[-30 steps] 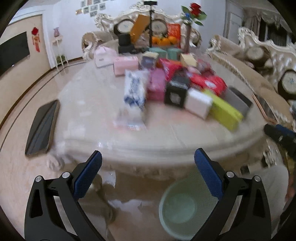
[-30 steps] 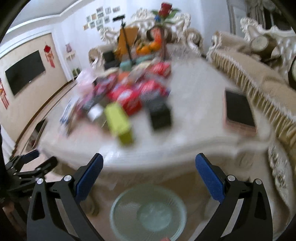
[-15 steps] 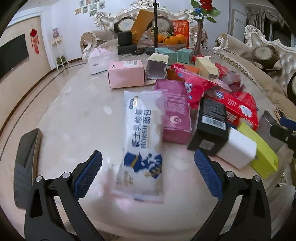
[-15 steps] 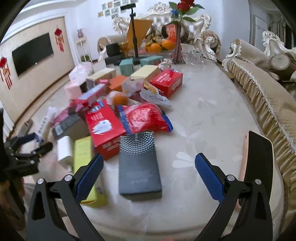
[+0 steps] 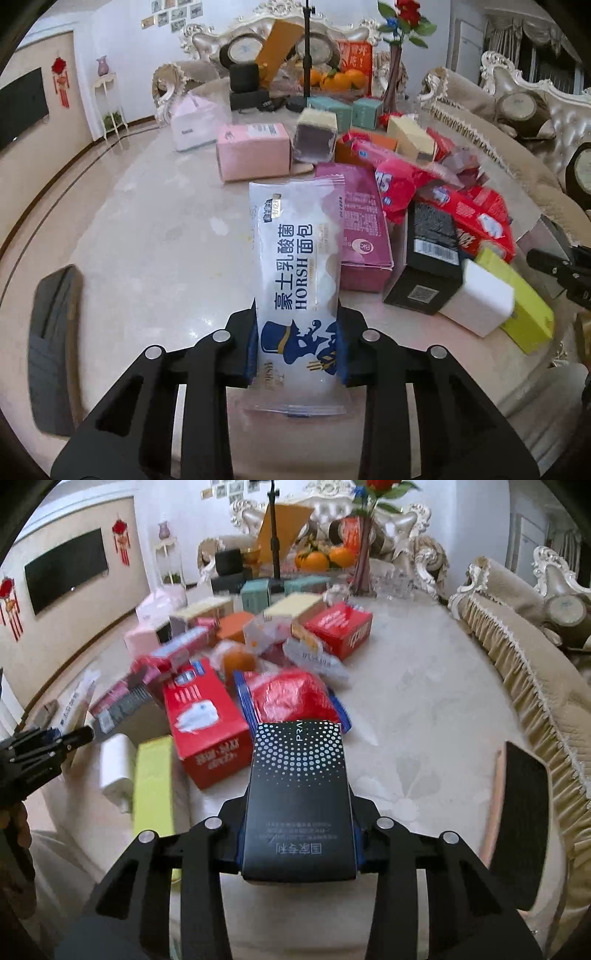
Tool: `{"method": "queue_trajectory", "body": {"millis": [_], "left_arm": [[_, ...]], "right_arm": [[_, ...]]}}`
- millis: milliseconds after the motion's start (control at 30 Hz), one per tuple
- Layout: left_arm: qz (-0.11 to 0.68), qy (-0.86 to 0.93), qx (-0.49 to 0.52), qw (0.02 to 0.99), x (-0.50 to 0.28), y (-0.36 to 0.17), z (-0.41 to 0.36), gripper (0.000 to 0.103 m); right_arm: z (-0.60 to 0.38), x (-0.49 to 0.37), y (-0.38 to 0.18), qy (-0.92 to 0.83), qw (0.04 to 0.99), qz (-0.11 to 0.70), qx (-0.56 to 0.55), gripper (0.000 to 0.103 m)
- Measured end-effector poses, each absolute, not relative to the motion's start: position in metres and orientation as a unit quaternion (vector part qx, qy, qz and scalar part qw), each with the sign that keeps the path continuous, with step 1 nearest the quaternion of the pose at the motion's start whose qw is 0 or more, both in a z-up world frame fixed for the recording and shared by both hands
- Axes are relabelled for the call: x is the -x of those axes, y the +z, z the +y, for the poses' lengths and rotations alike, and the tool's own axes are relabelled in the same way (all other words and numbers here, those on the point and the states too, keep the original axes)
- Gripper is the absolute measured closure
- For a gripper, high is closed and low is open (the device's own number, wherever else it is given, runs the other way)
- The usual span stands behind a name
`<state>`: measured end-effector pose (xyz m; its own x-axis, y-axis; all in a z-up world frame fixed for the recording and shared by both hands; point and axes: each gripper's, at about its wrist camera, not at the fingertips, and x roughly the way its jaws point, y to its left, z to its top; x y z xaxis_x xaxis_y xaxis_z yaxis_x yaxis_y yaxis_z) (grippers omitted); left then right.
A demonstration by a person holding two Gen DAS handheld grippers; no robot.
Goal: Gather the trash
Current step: 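Carry both items over the wastebasket and open both tools to drop them, then reach both tools back toward the items on the table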
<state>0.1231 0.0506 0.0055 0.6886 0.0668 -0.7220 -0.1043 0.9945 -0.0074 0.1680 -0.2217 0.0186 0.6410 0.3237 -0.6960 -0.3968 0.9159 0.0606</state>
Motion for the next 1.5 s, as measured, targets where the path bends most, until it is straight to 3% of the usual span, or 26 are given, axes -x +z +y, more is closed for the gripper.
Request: {"method": "queue_trajectory", "body": {"millis": [167,300,467,600,833,867,900,933,967,1167,1367,1500], "left_arm": [[0.357,-0.016,0.039,0.933,-0.061,0.043,0.045,0.072],[0.376,-0.093,0.023,0.922,0.000,0.038,0.012,0.072],[0.485,-0.154,0.050,0.860,0.013,-0.054,-0.034,0.072],[0.551,-0.155,0.000,0.820,-0.005,-0.131,-0.066,0.072],[0.591,-0.148,-0.006,0.793,-0.028,-0.185,-0.071,0.071],[0.595,-0.151,0.003,0.790,-0.028,-0.187,-0.068,0.061],[0.593,-0.150,0.006,0.791,-0.029,-0.187,-0.069,0.034],[0.590,-0.145,0.002,0.794,-0.029,-0.187,-0.067,0.022],[0.584,-0.147,-0.001,0.798,-0.026,-0.190,-0.071,0.012],[0.555,-0.158,0.042,0.816,-0.019,-0.178,-0.061,0.010],[0.498,-0.138,0.070,0.853,0.003,-0.105,-0.019,0.008],[0.419,-0.090,0.034,0.903,-0.001,-0.035,0.012,0.008]], "right_arm": [[-0.246,-0.119,0.050,0.257,0.899,0.354,0.001,0.064],[-0.254,-0.063,0.033,0.285,0.875,0.391,-0.021,0.064],[-0.237,-0.046,-0.066,0.256,0.812,0.525,-0.016,0.064],[-0.221,-0.056,-0.139,0.226,0.774,0.591,-0.001,0.064],[-0.206,-0.070,-0.185,0.205,0.756,0.621,0.021,0.063],[-0.205,-0.070,-0.186,0.200,0.758,0.620,0.025,0.059],[-0.206,-0.070,-0.184,0.192,0.765,0.614,0.027,0.040],[-0.210,-0.067,-0.180,0.189,0.772,0.607,0.025,0.025],[-0.211,-0.066,-0.177,0.189,0.778,0.598,0.022,0.022],[-0.226,-0.059,-0.151,0.185,0.788,0.587,0.009,0.022],[-0.236,-0.045,-0.044,0.249,0.864,0.437,0.021,0.022],[-0.226,-0.050,0.011,0.296,0.895,0.331,0.045,0.022]]}}
